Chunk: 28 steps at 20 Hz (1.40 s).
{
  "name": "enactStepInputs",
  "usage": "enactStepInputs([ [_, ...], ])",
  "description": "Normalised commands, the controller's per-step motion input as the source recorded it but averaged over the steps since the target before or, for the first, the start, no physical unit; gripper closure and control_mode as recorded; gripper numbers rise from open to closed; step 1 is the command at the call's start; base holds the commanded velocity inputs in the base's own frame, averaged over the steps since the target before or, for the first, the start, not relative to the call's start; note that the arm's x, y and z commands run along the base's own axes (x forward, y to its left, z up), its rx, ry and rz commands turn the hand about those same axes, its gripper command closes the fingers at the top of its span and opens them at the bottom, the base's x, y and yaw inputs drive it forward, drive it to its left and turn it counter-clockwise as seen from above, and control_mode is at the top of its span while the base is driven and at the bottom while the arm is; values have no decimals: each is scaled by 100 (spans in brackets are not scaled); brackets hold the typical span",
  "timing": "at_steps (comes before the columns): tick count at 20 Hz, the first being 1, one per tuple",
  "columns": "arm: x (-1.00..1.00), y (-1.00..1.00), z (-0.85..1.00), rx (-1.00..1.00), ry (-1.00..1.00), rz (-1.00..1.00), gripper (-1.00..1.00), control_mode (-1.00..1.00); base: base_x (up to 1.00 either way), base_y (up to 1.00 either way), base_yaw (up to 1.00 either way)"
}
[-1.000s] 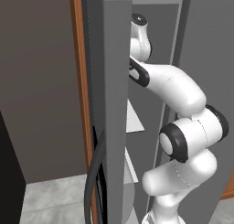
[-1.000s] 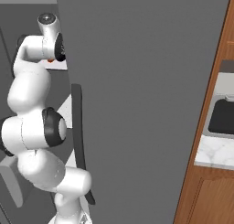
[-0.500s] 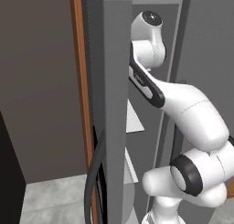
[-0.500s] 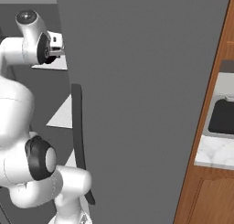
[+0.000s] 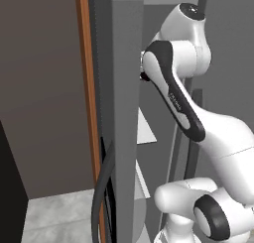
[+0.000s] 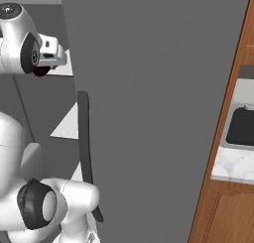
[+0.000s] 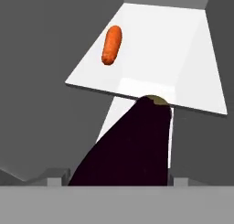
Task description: Take the eggplant and carrot out of the freezer and place them in the tupperware container on the counter. Then put the tupperware containing the vegetables back in the freezer.
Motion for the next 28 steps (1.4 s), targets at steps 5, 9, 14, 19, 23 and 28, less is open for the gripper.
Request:
enactStepInputs([
  [5,-87,-54,-15,-3,6,0,100,-100,0,0,0],
  [9,-78,-37,-28,-6,1,0,100,-100,0,0,0],
  [14,-74,-29,-33,-8,0,0,100,-100,0,0,0],
  [19,-51,-14,-25,-3,0,0,100,-100,0,0,0],
  [23,-16,-6,-24,0,0,0,100,-100,0,0,0],
  [28,0,-1,-9,0,0,0,100,-100,0,0,0],
])
